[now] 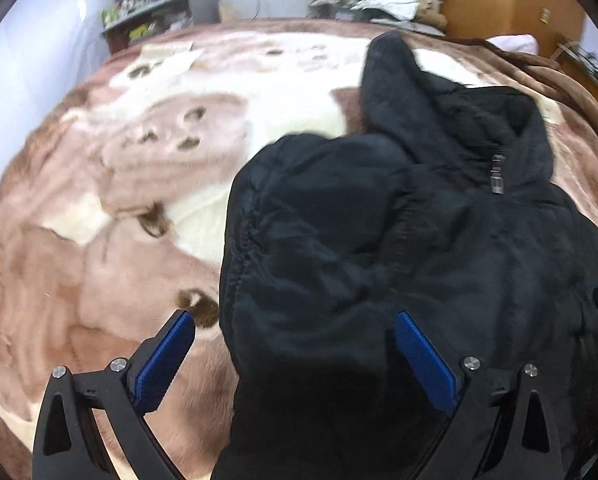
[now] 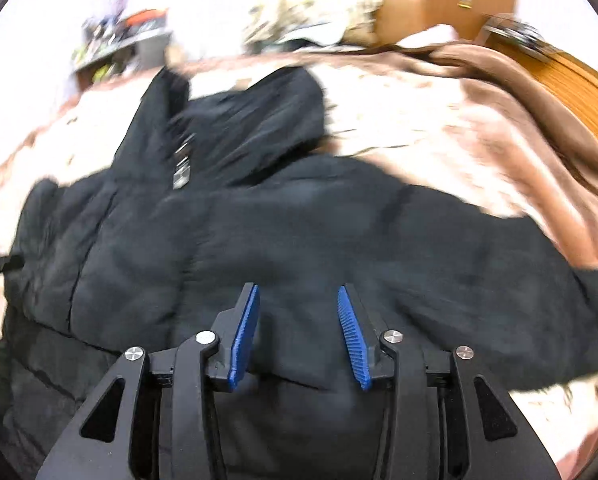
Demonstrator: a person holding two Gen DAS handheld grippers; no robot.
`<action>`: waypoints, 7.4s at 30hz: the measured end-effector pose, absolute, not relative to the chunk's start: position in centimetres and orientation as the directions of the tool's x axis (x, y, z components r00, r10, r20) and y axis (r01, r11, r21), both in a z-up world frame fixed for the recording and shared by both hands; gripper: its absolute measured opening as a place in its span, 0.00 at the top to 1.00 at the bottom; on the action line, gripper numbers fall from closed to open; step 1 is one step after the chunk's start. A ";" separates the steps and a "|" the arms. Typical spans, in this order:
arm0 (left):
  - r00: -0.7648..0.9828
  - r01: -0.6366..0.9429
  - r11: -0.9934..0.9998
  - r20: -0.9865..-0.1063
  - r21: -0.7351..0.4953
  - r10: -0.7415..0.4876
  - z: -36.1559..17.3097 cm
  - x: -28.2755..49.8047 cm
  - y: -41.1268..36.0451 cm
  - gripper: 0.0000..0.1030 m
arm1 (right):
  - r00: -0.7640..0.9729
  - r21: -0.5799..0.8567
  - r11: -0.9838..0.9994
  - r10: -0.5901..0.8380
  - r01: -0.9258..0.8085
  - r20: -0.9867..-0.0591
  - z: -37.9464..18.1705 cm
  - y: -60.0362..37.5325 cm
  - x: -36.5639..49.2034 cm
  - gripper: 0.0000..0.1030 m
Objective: Fold large clothes
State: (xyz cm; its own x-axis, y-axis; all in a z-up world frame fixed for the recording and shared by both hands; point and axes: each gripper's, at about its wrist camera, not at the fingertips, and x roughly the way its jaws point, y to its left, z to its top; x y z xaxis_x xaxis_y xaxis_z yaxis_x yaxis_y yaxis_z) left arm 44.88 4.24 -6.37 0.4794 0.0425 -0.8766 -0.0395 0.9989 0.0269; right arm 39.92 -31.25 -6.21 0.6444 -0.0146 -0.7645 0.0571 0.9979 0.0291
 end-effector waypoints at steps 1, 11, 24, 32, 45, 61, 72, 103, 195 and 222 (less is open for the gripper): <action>0.487 -0.018 1.000 -0.873 0.019 0.025 -5.5 44.2 3.8 0.01 | 0.650 0.039 0.995 -0.027 0.087 -0.760 -5.7 -32.8 39.1 0.54; 0.554 0.103 0.985 -0.815 -0.137 -0.171 1.1 40.1 -4.0 0.02 | 0.653 0.101 0.884 -0.256 0.456 -0.712 -2.6 -49.4 29.2 0.46; 0.488 0.218 0.958 -0.829 -0.186 -0.272 -2.8 37.5 -14.7 0.02 | 0.550 0.102 0.709 -0.439 0.698 -0.710 -3.5 -61.8 23.2 0.32; 0.467 0.194 0.975 -0.864 -0.106 -0.187 -6.1 38.1 -14.0 0.01 | 0.522 0.070 0.712 -0.441 0.699 -0.731 -4.5 -63.7 25.5 0.32; 0.456 0.146 0.981 -0.871 -0.129 -0.183 -7.1 38.6 -11.5 0.02 | 0.572 0.071 0.737 -0.456 0.672 -0.681 -2.0 -62.7 26.4 0.90; 0.493 0.110 0.967 -0.832 -0.228 -0.253 -4.3 37.5 -7.7 0.02 | 0.824 0.150 0.949 -0.154 0.277 -0.545 6.6 -47.1 30.6 0.93; 0.516 0.044 0.953 -0.810 -0.299 -0.278 -4.0 37.1 -2.1 0.01 | 0.804 0.186 0.981 0.159 -0.061 -0.573 4.7 -32.6 35.8 0.93; 0.344 0.094 0.911 -0.845 -0.402 -0.408 -8.5 42.7 -8.9 0.02 | 0.681 0.288 0.957 0.226 -0.023 -0.696 -1.6 -35.2 32.9 0.51; 0.471 -0.007 0.993 -0.877 -0.115 -0.098 -10.7 48.0 -2.0 0.29 | 0.515 0.037 0.996 0.074 -0.082 -0.854 -10.9 -26.6 45.5 0.48; 0.480 -0.138 0.893 -0.817 -0.429 -0.319 -6.1 67.4 2.4 0.16 | 0.629 0.345 0.933 0.208 0.102 -0.749 -3.9 -34.4 62.2 0.25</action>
State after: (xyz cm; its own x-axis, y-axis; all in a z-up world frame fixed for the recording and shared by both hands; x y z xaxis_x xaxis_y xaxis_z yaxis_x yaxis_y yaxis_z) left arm 67.44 2.37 -6.14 0.4799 -0.3186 -0.8174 -0.1378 0.8928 -0.4289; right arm 62.15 -34.38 -3.93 0.6285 0.2080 -0.7495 0.1023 0.9331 0.3448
